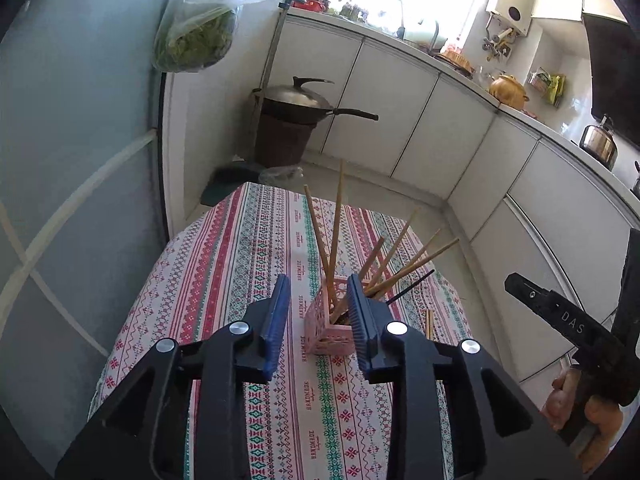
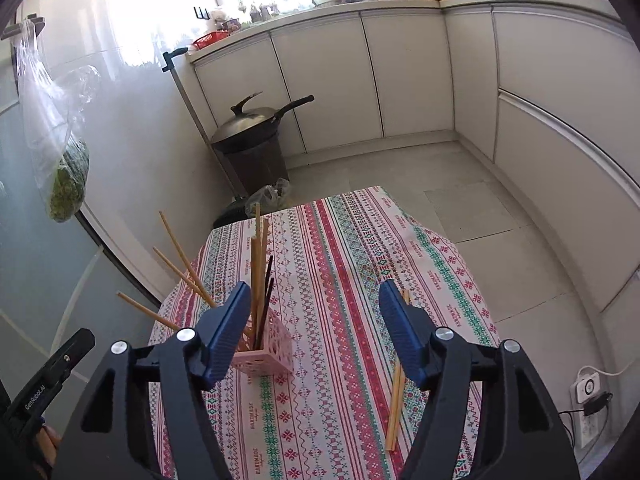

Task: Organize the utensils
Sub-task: 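Lower the chopsticks into the pink basket and open both tools, then grasp a wooden chopstick with the left tool while the right tool grasps another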

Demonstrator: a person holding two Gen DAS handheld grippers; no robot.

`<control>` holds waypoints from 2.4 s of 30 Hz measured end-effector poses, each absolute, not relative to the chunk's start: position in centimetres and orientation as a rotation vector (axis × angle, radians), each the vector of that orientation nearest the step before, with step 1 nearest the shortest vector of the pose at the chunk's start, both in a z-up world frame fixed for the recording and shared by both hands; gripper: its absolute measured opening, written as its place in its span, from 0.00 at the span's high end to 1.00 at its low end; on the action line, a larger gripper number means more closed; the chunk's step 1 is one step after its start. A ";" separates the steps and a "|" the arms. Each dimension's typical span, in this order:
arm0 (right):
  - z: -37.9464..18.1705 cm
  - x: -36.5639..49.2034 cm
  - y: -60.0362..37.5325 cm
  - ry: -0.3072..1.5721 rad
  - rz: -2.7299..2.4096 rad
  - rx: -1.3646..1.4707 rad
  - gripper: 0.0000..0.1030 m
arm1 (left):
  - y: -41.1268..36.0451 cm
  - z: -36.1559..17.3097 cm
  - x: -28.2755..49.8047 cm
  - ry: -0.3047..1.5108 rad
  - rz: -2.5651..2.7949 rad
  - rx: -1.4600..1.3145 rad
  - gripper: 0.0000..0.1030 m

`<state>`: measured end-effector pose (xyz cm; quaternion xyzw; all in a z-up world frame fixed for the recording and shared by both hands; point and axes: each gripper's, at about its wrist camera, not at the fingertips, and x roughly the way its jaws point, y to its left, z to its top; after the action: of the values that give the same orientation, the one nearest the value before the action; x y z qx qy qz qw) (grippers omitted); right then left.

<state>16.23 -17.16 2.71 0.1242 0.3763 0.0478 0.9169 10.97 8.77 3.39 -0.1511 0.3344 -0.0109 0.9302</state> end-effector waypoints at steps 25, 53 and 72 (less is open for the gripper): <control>-1.2 12.9 -19.2 0.788 -0.022 0.107 0.12 | 1.6 0.4 10.0 0.698 -0.036 -0.099 0.20; -4.3 9.4 -33.0 0.901 -0.355 0.421 0.07 | -11.1 -12.0 13.4 1.185 -0.344 0.082 0.07; -9.8 11.1 -38.4 1.069 -0.283 0.873 0.07 | -16.5 -15.9 34.9 1.316 -0.171 -0.016 0.48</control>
<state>11.11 -38.37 -9.82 0.4013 0.4916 -0.1300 0.7618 34.91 -16.45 -15.89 -0.0073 0.6106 -0.0792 0.7879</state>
